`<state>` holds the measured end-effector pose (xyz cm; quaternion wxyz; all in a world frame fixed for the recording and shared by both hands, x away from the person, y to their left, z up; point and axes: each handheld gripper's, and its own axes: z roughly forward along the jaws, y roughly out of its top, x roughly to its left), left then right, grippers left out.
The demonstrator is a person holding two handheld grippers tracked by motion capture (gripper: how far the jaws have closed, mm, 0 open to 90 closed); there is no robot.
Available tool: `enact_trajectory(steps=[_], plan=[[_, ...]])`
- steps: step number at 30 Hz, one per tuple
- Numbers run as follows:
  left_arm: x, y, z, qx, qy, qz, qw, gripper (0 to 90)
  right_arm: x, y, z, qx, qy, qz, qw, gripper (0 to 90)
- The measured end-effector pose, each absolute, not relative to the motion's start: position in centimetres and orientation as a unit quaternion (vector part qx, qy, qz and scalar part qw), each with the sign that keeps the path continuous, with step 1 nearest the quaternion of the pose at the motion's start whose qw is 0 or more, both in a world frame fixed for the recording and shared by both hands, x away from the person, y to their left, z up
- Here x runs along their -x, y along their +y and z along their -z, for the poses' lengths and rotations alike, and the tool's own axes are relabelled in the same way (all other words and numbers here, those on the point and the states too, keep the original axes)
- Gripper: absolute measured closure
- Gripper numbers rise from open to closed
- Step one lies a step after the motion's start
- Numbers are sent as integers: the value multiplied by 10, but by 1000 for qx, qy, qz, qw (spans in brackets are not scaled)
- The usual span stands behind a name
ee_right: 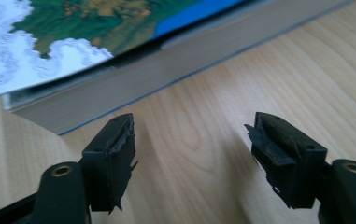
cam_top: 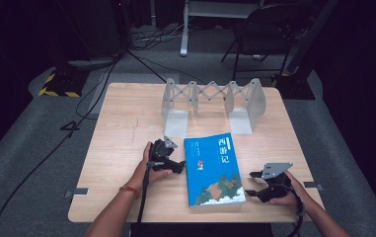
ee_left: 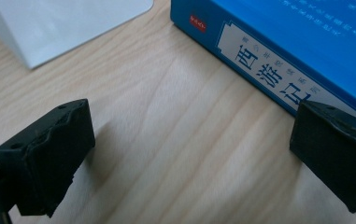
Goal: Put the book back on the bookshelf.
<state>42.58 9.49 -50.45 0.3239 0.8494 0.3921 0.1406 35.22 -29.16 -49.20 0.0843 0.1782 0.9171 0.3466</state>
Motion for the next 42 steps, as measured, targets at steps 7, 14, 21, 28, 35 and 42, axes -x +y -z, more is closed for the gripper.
enact_trajectory(steps=[7,14,21,28,35,42], plan=[[-448,71,504,-852,385,-138,326,6,-341,-285,490,-164,917,-355,77,313],[-445,71,504,-856,375,-135,328,8,-339,-284,490,-177,915,-354,83,290],[-411,94,504,-872,341,-122,330,8,-339,-285,485,-185,910,-363,78,294],[-373,119,494,-874,333,-114,335,244,-338,-284,479,-195,903,-372,92,316],[-330,115,463,-862,294,-116,396,171,-339,-273,464,-203,892,-390,103,327],[-298,62,454,-877,220,-101,415,174,-341,-263,452,-206,888,-394,119,318]])
